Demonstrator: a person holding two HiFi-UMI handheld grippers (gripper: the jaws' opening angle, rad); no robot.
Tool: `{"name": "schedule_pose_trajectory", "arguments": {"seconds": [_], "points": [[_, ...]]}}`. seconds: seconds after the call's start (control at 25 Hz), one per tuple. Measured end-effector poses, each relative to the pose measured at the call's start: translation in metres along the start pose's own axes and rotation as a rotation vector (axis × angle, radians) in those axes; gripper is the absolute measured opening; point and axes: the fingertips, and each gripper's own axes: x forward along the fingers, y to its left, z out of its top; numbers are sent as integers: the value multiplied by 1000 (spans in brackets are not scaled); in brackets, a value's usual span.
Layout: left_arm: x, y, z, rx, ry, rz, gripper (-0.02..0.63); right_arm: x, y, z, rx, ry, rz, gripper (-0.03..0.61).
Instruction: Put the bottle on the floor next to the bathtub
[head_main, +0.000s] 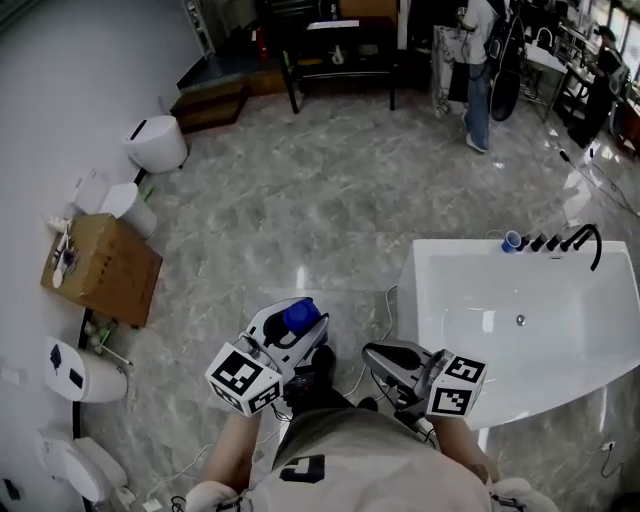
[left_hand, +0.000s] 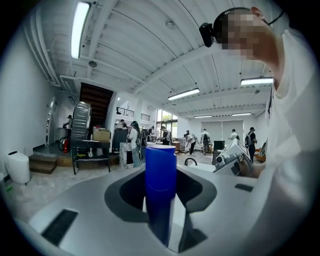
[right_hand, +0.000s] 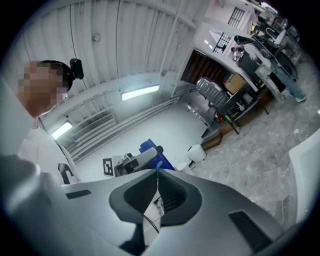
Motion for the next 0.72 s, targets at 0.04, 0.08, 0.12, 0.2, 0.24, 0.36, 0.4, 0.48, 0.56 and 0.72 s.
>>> {"name": "schedule_pose_trajectory", "arguments": {"seconds": [0.04,0.08,0.12,0.2,0.24,0.36,0.4,0.48,0.56,0.72], "points": [[4,8,1,-1,-4,-15,192,2,-6,2,-5,-3,-21,29],[9,19,1,0,-7,-30,192,7,-12,4,-11,-5,-40,29],[13,31,2,-1,-9,-43,192,13,-19,7,-13,-9,-59,29],[21,61,3,-9,-12,-62,192,30,-35,14,-1,-14,-102,29],[25,77,3,-15,-13,-71,192,41,-44,17,9,-13,-127,29],[32,128,2,-42,-5,-103,192,83,-67,23,44,22,-190,29],[35,145,0,-53,2,-118,192,98,-72,25,55,33,-202,29],[44,180,-4,-54,23,-150,192,125,-87,31,67,40,-229,29],[55,216,-6,-23,46,-181,192,152,-101,42,68,23,-260,29],[75,261,-8,41,73,-256,192,181,-120,49,75,10,-355,29]]}}
